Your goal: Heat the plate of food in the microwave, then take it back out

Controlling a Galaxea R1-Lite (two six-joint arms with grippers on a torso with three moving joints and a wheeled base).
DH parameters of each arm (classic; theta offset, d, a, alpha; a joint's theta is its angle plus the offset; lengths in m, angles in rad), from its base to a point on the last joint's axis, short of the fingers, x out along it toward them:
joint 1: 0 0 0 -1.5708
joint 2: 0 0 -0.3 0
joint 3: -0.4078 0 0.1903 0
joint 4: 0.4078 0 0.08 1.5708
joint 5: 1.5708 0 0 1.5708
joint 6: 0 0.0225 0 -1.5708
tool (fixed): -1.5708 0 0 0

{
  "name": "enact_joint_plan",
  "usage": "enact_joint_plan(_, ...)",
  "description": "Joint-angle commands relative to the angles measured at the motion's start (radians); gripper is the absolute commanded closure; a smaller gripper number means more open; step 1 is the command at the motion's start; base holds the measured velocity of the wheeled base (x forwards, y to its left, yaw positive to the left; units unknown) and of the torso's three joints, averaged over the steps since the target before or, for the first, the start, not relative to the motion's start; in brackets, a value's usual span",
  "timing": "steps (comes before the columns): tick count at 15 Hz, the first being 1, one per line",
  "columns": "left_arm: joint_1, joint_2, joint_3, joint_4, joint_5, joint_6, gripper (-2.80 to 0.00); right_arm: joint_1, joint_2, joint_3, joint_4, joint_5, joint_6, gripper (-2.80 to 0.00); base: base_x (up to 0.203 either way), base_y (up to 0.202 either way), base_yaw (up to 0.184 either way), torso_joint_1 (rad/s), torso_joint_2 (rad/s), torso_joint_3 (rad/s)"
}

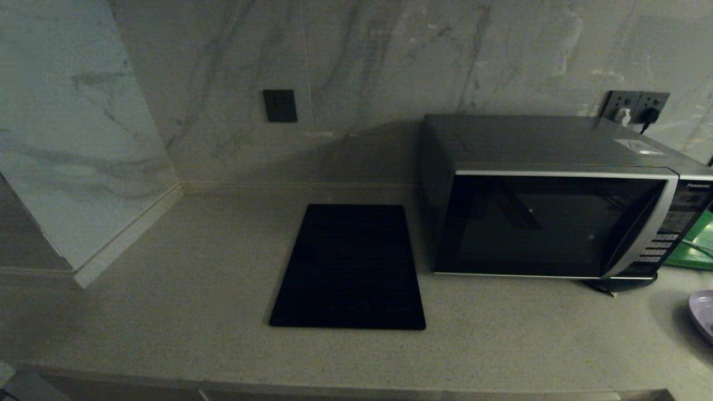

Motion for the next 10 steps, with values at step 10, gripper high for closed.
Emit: enact_joint_plan(10, 0.000, 0.000, 0.000, -0.001, 0.000, 0.000, 0.00, 0.003, -0.265, 0.458, -0.051, 0.000, 0.016, 0.00, 0.000, 0.000, 0.000, 0.000, 0.00, 0.000)
